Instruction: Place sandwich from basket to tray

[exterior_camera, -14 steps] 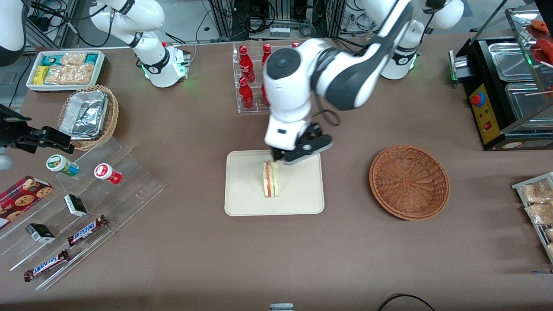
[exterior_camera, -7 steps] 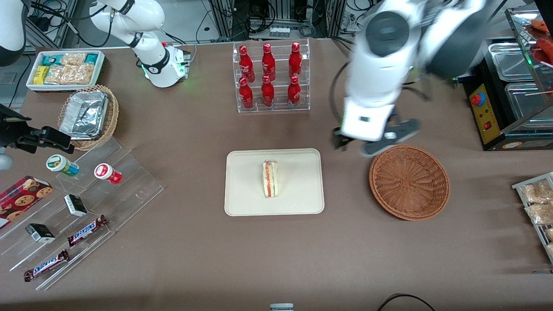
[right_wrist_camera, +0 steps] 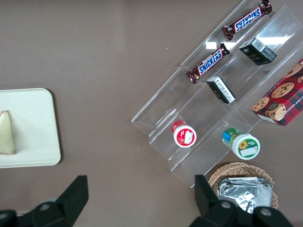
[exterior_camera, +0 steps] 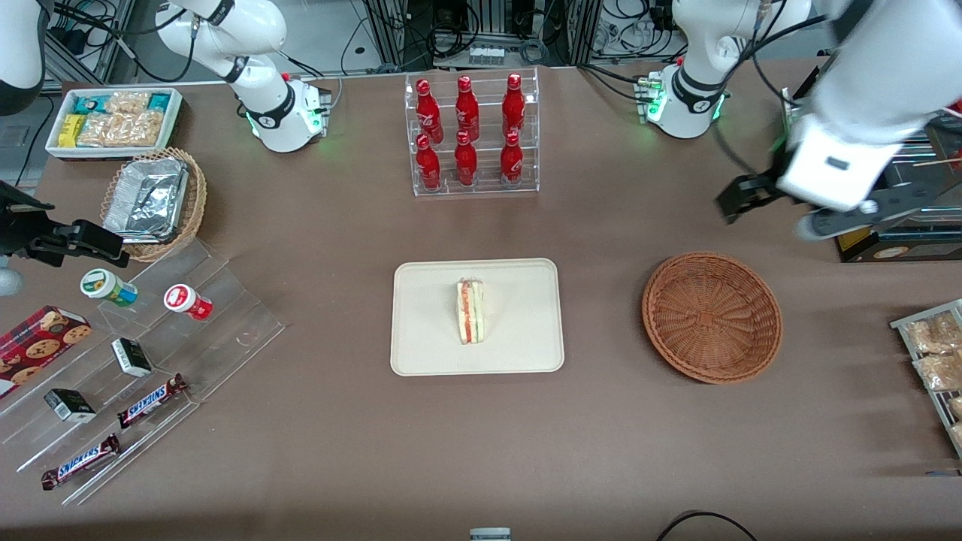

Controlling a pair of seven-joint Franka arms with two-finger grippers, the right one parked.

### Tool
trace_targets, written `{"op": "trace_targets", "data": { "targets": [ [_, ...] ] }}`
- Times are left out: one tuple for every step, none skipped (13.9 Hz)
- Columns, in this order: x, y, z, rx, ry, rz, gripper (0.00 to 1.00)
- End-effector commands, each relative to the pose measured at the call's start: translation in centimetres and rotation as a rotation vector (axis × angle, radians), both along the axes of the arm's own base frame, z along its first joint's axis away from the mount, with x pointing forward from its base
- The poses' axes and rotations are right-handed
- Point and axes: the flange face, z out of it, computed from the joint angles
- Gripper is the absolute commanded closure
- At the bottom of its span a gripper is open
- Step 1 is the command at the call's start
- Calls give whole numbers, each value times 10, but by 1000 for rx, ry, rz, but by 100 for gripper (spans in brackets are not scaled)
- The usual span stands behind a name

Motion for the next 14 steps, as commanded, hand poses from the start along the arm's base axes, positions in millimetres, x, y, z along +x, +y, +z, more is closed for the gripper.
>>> {"op": "trace_targets", "data": {
  "targets": [
    [-13,50,8,-28,46,-96,1],
    [-15,68,11,-38,56,-122,1],
    [-16,82,12,-56,63,-143,1],
    [-18,97,13,-81,72,-171,1],
    [-21,103,15,-90,81,-203,1],
    [-25,111,18,-91,79,-202,1],
    [-28,118,16,-94,83,-192,1],
    [-32,122,19,-94,76,-186,1],
    [-32,129,19,-98,79,-198,1],
    [-33,134,17,-103,84,-219,1],
    [-32,134,16,-102,86,-223,1],
    [-31,134,16,-101,86,-217,1],
    [-30,134,16,-102,85,-226,1],
    [-28,133,15,-88,84,-228,1]
  ]
}}
